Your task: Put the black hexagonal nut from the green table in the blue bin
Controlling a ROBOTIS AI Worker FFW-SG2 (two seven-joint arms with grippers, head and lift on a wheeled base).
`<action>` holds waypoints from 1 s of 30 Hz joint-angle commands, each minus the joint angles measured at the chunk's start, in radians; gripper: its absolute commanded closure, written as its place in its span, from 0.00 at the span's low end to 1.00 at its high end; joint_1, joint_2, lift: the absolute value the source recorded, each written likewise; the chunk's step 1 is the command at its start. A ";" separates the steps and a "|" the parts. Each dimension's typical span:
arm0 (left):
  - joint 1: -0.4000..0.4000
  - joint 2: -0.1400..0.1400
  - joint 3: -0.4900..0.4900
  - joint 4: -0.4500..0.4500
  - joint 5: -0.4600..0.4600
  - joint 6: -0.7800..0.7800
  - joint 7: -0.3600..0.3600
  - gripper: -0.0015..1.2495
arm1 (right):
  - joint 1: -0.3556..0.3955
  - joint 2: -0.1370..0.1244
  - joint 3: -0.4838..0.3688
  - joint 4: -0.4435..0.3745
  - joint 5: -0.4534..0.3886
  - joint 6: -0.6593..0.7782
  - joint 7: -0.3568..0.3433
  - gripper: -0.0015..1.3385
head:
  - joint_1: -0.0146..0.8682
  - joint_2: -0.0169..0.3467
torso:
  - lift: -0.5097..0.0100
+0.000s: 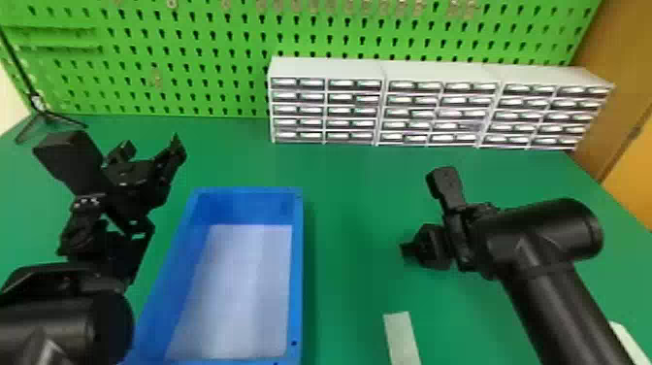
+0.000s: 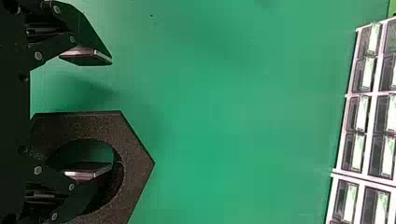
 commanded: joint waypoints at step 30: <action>0.003 0.000 0.001 0.001 0.002 0.000 0.000 0.35 | 0.008 0.000 0.012 0.005 0.016 -0.017 0.011 0.64 | 0.80 0.07 | 0.79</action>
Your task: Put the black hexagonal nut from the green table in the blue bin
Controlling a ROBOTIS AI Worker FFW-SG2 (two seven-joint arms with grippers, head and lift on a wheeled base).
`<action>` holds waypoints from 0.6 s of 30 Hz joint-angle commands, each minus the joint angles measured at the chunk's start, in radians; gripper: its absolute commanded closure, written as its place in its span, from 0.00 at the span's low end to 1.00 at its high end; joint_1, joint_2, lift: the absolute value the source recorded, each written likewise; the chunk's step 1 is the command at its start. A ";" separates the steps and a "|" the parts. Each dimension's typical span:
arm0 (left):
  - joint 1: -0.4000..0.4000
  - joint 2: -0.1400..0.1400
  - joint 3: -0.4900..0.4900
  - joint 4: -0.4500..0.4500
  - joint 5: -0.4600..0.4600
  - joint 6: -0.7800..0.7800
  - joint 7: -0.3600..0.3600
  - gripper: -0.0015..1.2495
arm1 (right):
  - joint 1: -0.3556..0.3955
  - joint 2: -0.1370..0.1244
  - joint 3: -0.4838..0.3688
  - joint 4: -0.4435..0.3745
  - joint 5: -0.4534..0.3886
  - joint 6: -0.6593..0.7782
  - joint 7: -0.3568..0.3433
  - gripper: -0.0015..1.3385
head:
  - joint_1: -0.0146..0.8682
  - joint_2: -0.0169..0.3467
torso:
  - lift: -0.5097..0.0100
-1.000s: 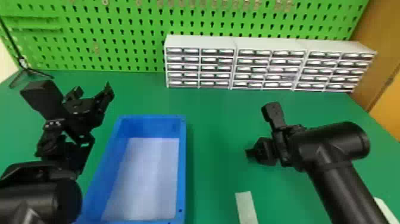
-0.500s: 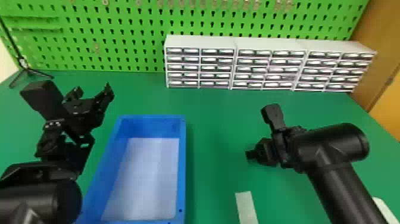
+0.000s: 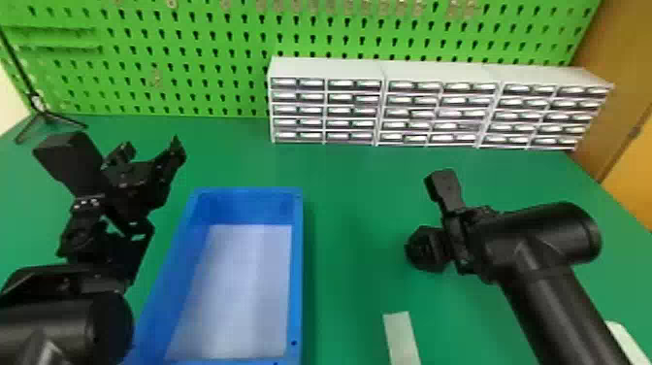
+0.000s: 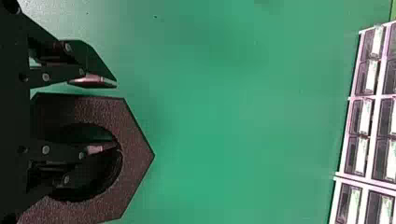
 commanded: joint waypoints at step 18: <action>0.003 0.000 0.000 0.001 0.003 0.002 0.000 0.35 | -0.006 0.002 0.033 -0.002 0.081 -0.002 0.048 0.79 | 0.80 0.07 | 0.79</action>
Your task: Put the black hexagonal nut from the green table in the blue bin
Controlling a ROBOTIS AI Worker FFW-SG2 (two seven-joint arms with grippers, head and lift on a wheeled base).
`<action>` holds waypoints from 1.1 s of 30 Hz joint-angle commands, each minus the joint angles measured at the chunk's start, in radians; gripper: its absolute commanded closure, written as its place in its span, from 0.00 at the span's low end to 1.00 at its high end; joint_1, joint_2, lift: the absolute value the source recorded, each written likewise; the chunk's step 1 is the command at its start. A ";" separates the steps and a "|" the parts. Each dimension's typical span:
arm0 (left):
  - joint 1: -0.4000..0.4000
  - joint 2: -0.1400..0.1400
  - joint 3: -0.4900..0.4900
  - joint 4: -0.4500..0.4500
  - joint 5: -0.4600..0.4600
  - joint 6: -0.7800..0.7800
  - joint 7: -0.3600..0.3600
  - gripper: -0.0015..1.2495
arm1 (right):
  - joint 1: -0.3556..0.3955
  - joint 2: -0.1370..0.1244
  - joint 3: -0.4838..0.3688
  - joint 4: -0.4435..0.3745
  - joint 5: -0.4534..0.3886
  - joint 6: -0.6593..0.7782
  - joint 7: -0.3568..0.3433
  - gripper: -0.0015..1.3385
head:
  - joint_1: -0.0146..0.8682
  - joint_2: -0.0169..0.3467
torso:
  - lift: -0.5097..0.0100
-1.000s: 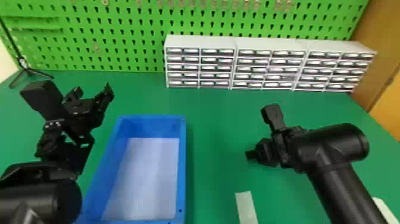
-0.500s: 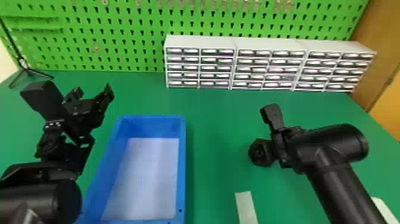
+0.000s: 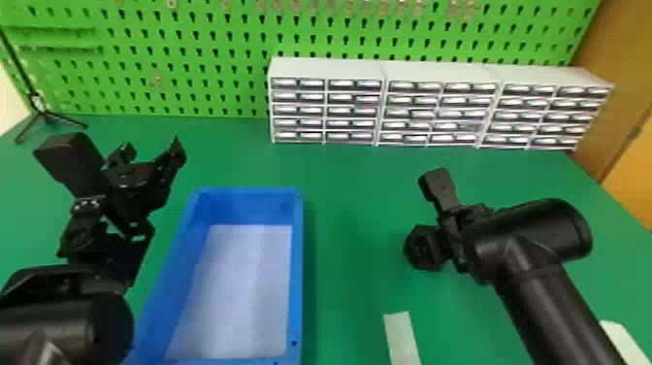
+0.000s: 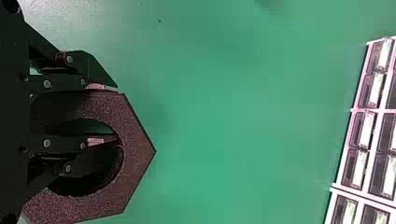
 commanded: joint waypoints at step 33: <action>0.005 0.000 0.000 0.007 0.020 0.005 0.001 0.35 | 0.120 0.029 -0.288 -0.161 -0.216 -0.709 -0.060 0.79 | 0.80 0.07 | 0.79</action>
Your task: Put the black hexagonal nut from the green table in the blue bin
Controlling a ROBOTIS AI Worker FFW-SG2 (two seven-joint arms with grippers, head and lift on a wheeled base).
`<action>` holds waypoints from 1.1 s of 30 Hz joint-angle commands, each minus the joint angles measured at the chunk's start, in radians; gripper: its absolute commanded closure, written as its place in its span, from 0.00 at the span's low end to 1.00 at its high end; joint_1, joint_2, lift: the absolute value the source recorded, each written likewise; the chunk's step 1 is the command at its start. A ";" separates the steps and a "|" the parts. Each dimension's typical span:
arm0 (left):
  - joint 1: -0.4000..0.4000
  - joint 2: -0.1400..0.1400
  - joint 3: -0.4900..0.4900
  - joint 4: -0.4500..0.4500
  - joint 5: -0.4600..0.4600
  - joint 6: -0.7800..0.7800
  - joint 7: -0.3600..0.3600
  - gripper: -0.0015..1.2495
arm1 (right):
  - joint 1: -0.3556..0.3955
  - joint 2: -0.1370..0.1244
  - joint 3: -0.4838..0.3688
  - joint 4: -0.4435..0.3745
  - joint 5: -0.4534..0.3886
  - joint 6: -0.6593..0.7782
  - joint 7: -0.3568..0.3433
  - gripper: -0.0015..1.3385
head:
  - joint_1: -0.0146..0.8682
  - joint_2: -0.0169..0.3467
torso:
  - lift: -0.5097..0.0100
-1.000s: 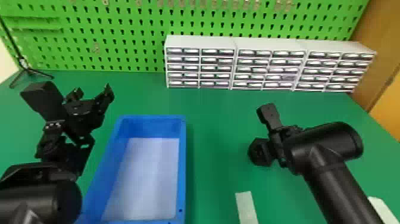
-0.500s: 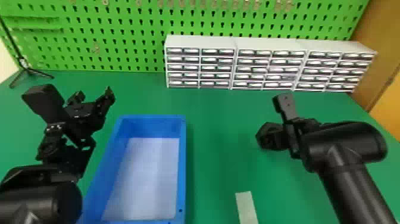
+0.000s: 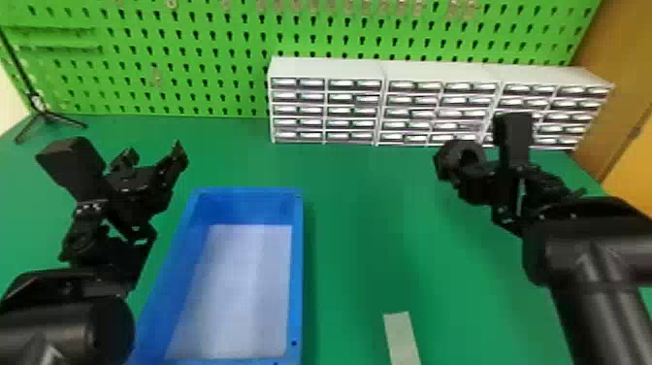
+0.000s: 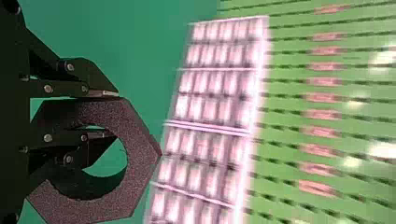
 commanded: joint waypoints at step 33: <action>0.002 -0.001 0.007 0.008 -0.007 0.000 0.008 0.35 | -0.065 -0.207 0.656 -0.018 -0.835 -0.468 -0.106 0.79 | 0.80 0.07 | 0.79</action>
